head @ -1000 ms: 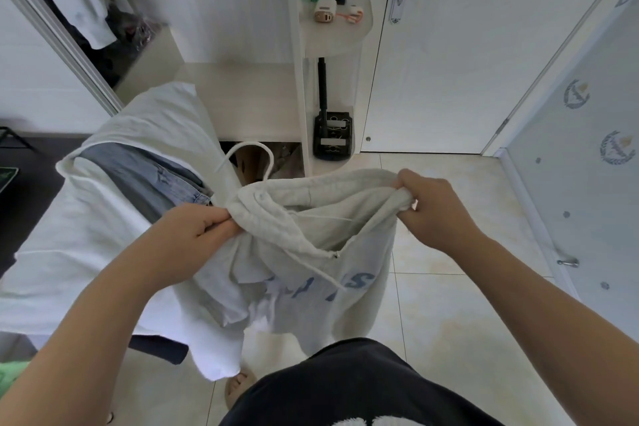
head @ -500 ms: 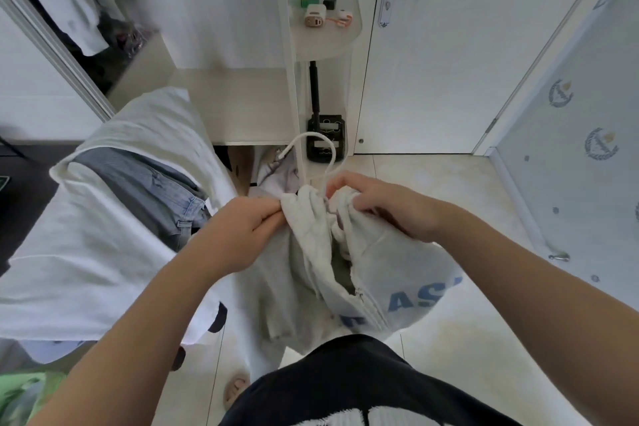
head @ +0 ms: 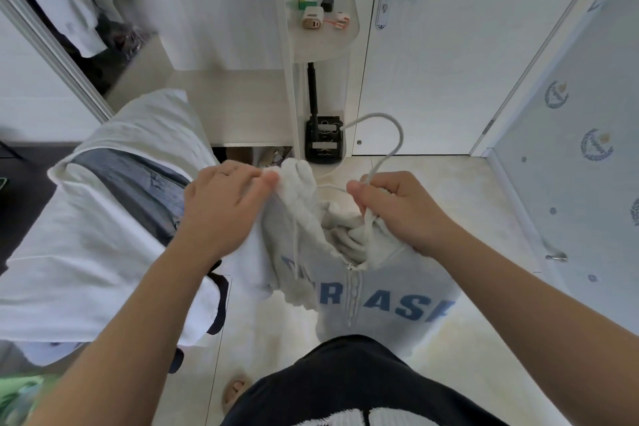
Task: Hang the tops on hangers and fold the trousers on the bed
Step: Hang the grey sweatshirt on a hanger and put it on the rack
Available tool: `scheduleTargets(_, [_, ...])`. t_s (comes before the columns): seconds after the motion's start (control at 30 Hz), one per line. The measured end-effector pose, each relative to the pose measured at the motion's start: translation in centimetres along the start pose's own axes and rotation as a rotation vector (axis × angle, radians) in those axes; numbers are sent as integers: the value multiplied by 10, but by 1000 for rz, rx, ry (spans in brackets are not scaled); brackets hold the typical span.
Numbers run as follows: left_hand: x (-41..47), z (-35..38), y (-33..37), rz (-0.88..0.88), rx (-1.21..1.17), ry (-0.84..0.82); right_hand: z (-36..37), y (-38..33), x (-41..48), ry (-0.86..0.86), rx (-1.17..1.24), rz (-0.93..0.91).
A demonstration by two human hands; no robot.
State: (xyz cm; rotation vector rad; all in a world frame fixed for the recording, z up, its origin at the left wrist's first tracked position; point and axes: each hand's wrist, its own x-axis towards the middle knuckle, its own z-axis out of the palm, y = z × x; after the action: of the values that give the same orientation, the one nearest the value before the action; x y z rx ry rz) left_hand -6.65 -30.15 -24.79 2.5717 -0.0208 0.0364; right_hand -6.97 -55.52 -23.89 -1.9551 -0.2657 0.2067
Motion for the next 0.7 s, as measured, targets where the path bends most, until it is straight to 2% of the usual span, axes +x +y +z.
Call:
scheduleTargets(0.07, [-6, 14, 16, -122, 97, 98, 9, -2, 2, 66, 20, -10])
scheduleTargets(0.1, [-9, 22, 24, -148, 70, 182, 13, -3, 3, 100, 36, -7])
scheduleTargets(0.17, [-18, 37, 36, -129, -137, 342, 19, -4, 7, 162, 62, -7])
scheduleTargets(0.2, [-23, 46, 40, -108, -299, 359, 21, -5, 9, 187, 64, -17])
scheduleTargets(0.27, [-35, 57, 51, -142, -622, 240, 23, -8, 13, 224, 71, -40])
scheduleTargets(0.33, [-49, 68, 54, -94, -785, 129, 24, -9, 17, 253, 97, -47])
scheduleTargets(0.4, [-57, 74, 47, 21, -757, 59, 25, -10, 21, 274, 116, -35])
scheduleTargets(0.5, [-46, 81, 35, 164, -552, 12, 27, -10, 25, 281, 138, -26])
scheduleTargets(0.7, [-25, 78, 24, 279, -458, 113, 12, -6, 34, 192, -29, -17])
